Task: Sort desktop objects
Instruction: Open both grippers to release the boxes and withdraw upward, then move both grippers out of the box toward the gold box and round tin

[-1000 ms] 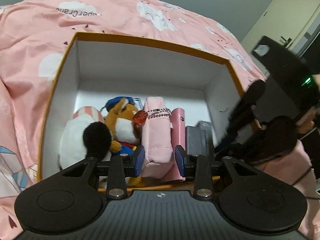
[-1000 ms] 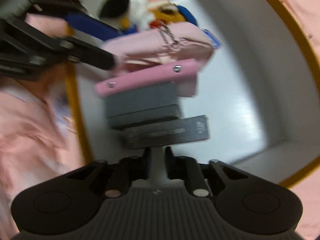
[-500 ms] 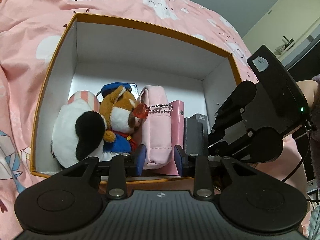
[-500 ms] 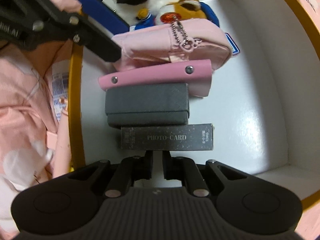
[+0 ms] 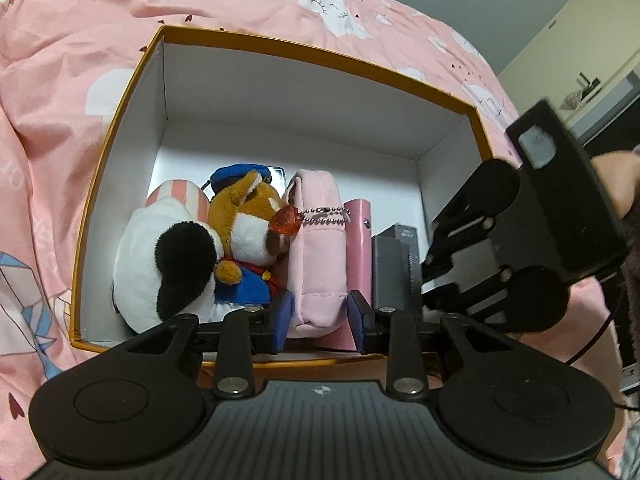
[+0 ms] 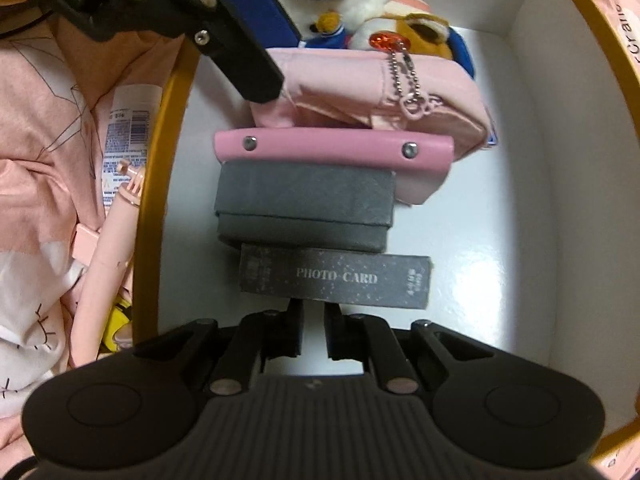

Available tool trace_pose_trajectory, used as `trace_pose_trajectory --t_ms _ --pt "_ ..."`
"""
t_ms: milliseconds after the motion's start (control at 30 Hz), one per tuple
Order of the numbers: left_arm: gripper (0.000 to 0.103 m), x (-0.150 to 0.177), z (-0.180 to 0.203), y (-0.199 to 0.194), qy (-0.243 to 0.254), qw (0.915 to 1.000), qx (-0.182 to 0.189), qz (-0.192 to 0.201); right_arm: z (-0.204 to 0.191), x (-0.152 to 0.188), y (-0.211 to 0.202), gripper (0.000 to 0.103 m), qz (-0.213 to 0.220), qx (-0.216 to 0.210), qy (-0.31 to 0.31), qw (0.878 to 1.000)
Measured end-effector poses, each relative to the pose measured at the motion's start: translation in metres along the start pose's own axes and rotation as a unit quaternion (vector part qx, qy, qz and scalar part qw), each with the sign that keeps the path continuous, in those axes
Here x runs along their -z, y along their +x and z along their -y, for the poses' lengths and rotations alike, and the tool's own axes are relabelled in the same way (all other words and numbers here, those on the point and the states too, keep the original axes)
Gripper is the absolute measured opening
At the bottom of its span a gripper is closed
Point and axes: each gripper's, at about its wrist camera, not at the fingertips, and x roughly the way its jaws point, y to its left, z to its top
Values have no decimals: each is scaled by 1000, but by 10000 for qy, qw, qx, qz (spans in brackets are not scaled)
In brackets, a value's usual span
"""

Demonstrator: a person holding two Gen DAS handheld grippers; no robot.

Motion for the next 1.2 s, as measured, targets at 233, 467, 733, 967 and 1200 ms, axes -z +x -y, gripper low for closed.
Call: trace_pose_trajectory --t_ms 233,467,733,967,1200 --pt "35 1 -2 -3 -18 10000 16 14 6 6 -22 62 -190 615 -285 9975" --pt "35 1 -2 -5 -56 10000 10 19 -9 8 -19 55 -68 745 -1320 9884" --pt "35 -1 -3 -5 -75 10000 0 38 -5 24 -25 55 99 705 -1359 9882" --pt "35 1 2 -14 9 9997 -109 238 2 35 -39 65 30 953 -1021 9902" --pt "35 9 18 -48 272 9972 -197 675 0 64 -85 68 327 1320 -113 9907"
